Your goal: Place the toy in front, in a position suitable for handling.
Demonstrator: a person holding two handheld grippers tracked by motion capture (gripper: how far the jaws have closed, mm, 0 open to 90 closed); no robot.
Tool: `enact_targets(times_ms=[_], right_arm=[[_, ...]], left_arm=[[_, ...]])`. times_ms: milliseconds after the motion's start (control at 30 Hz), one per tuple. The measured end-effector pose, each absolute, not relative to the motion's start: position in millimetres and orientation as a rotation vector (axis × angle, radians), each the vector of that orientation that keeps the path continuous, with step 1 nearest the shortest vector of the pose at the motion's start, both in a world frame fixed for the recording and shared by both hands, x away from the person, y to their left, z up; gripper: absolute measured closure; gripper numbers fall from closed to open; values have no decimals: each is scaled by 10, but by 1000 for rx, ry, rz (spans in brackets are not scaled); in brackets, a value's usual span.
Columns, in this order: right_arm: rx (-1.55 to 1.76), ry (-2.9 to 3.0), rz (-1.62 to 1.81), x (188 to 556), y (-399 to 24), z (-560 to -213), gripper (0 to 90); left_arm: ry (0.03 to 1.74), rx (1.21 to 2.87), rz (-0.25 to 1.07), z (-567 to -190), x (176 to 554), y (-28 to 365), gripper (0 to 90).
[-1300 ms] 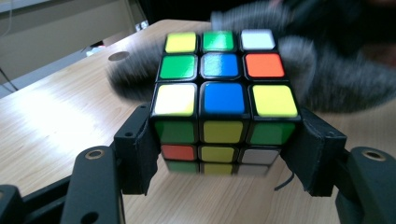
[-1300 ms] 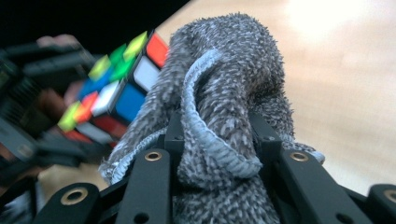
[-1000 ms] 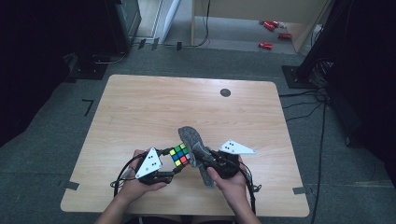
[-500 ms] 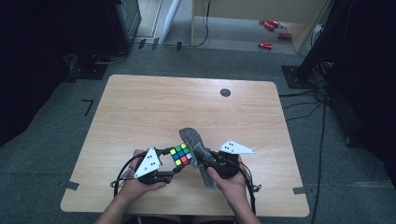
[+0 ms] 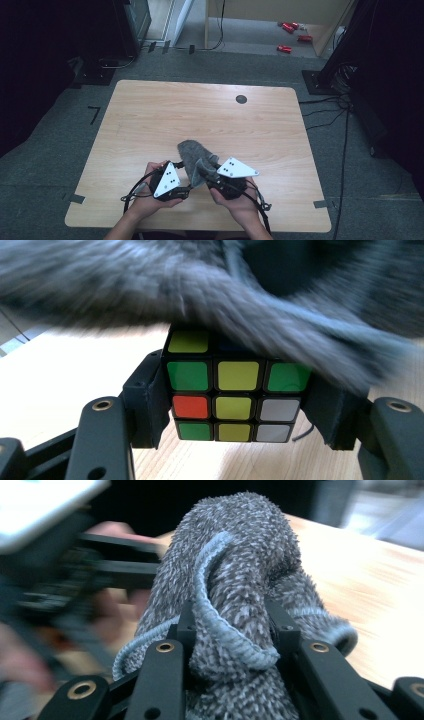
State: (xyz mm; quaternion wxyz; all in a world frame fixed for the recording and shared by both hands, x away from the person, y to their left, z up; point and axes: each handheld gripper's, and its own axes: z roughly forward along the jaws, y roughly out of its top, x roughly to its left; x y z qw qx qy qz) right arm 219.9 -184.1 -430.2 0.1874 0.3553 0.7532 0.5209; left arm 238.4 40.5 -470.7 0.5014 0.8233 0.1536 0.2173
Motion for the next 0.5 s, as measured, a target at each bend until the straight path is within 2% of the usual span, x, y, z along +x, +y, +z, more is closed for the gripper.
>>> enact_targets(times_ms=[133, 333, 500], right_arm=[[1081, 2094, 1483, 2257, -1951, -4329, 678], [865, 2167, 1474, 2093, -1682, -4283, 674], [1038, 2091, 1520, 2228, -1898, -4329, 672]], left_arm=[[376, 1989, 525, -4713, 2391, 382, 354], [376, 1976, 524, -4699, 2381, 403, 354], [386, 1970, 514, -4693, 2397, 431, 353]])
